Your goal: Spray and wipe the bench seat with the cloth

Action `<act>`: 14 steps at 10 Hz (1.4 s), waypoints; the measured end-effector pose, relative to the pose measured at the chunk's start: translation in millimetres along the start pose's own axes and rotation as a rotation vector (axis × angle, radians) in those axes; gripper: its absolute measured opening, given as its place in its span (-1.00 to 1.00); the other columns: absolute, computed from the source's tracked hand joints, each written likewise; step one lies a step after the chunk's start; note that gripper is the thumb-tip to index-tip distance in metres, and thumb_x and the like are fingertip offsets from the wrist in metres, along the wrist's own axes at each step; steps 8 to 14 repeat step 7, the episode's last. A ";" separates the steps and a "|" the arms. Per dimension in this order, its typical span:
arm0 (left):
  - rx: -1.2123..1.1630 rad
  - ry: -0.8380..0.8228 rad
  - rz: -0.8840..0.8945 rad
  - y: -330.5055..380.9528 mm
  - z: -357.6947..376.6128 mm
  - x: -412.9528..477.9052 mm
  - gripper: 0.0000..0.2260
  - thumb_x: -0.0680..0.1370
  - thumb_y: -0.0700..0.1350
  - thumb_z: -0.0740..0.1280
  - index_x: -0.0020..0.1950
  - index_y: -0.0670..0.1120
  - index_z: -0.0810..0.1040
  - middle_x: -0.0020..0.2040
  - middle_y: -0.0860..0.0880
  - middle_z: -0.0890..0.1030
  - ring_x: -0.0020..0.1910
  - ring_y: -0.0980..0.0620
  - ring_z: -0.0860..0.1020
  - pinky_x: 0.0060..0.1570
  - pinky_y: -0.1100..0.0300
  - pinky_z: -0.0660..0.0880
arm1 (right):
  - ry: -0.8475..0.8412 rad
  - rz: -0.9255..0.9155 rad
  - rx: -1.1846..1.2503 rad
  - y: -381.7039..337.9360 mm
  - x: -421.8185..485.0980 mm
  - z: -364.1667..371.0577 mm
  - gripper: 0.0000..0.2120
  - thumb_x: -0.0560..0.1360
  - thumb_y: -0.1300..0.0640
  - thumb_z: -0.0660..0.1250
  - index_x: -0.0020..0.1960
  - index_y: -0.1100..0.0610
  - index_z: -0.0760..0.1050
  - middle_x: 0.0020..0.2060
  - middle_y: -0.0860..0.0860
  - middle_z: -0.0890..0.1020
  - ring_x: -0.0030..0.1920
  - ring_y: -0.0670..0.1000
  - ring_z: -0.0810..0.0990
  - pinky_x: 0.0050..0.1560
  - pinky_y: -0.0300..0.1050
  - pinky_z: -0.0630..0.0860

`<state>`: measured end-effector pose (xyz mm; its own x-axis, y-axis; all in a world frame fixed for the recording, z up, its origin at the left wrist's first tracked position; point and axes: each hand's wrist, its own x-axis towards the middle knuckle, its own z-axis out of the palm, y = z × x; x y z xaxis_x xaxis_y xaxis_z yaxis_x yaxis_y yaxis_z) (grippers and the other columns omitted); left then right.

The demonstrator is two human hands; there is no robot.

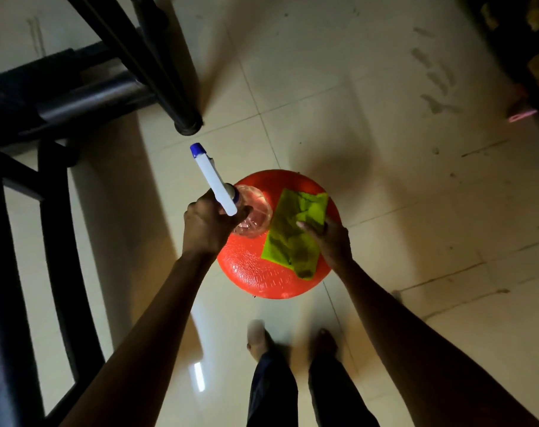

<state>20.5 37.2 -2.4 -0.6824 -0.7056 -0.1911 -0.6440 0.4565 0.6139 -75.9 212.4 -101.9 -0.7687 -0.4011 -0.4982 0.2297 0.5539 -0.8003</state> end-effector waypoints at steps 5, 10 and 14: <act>-0.110 0.049 0.023 -8.2 9.2 -6.7 -0.78 0.40 -0.13 0.48 -0.03 -0.12 0.52 -0.21 0.04 0.52 -0.31 0.04 0.46 -0.31 0.31 0.29 | 0.320 0.086 -0.002 40.1 -37.7 27.4 -0.64 0.41 0.08 0.43 0.12 0.25 0.53 -0.02 0.17 0.63 -0.01 0.16 0.56 -0.05 -0.06 0.45; -0.383 0.081 -0.044 -14.4 15.8 -17.6 -0.69 0.42 -0.19 0.47 0.11 -0.06 0.49 -0.05 0.06 0.57 -0.06 0.08 0.55 -0.07 0.39 0.48 | 0.424 0.413 0.393 45.6 -40.4 10.9 -0.78 0.46 0.15 0.39 0.06 0.23 0.58 -0.17 0.14 0.62 -0.01 0.22 0.58 0.04 0.09 0.53; -0.383 0.081 -0.044 -14.4 15.8 -17.6 -0.69 0.42 -0.19 0.47 0.11 -0.06 0.49 -0.05 0.06 0.57 -0.06 0.08 0.55 -0.07 0.39 0.48 | 0.424 0.413 0.393 45.6 -40.4 10.9 -0.78 0.46 0.15 0.39 0.06 0.23 0.58 -0.17 0.14 0.62 -0.01 0.22 0.58 0.04 0.09 0.53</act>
